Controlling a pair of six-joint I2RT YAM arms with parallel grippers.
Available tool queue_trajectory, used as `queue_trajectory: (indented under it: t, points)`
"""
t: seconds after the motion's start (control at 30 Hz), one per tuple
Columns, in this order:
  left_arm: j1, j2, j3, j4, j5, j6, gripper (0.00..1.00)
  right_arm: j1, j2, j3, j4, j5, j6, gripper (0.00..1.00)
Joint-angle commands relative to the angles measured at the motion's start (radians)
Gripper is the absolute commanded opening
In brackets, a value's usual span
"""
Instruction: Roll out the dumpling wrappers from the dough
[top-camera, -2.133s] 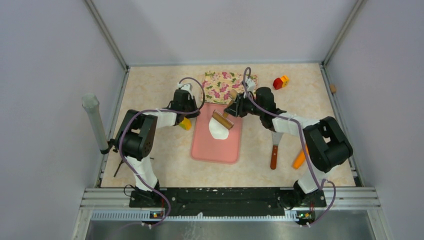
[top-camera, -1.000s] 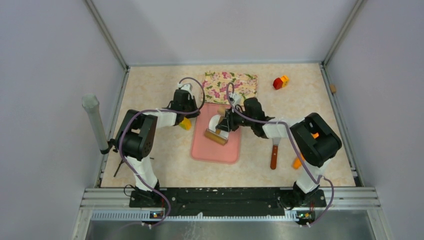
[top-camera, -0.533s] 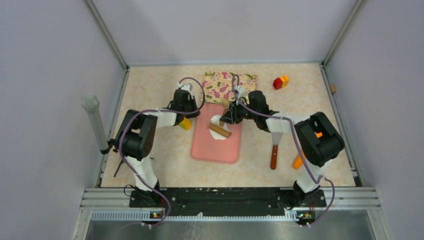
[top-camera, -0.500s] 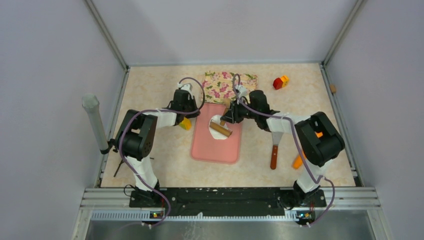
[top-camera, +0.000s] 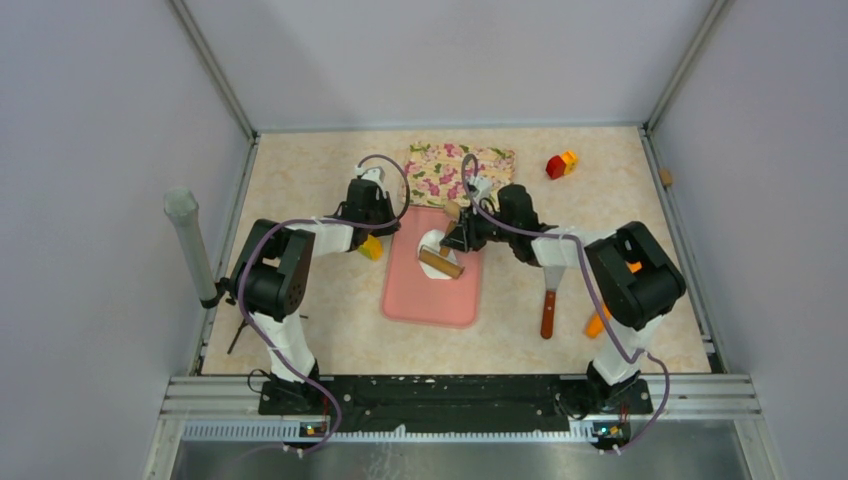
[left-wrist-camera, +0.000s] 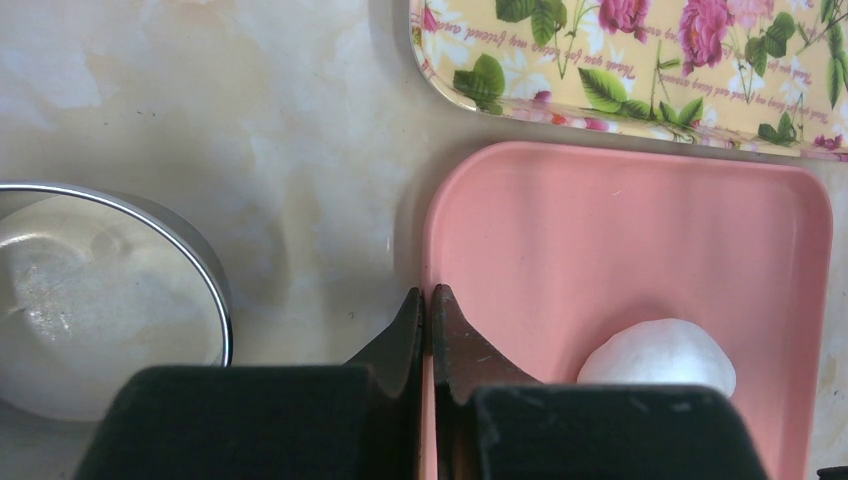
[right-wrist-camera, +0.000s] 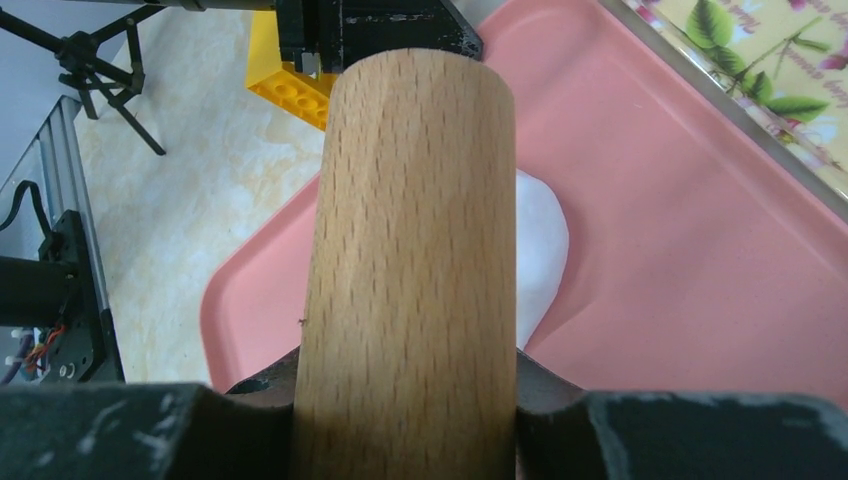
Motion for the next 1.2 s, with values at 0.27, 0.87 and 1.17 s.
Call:
queue_trajectory:
  t: [0.27, 0.87, 1.17]
  points:
    - [0.008, 0.006, -0.041, -0.100, -0.041, 0.024, 0.00, 0.021, 0.008, 0.021, -0.128, 0.055, -0.116, 0.00]
    - [0.008, 0.006, -0.040, -0.098, -0.040, 0.024, 0.00, 0.046, 0.029, 0.034, -0.161, -0.027, -0.096, 0.00]
    - [0.008, 0.006, -0.041, -0.099, -0.042, 0.024, 0.00, 0.055, 0.009, 0.024, -0.177, -0.011, -0.116, 0.00]
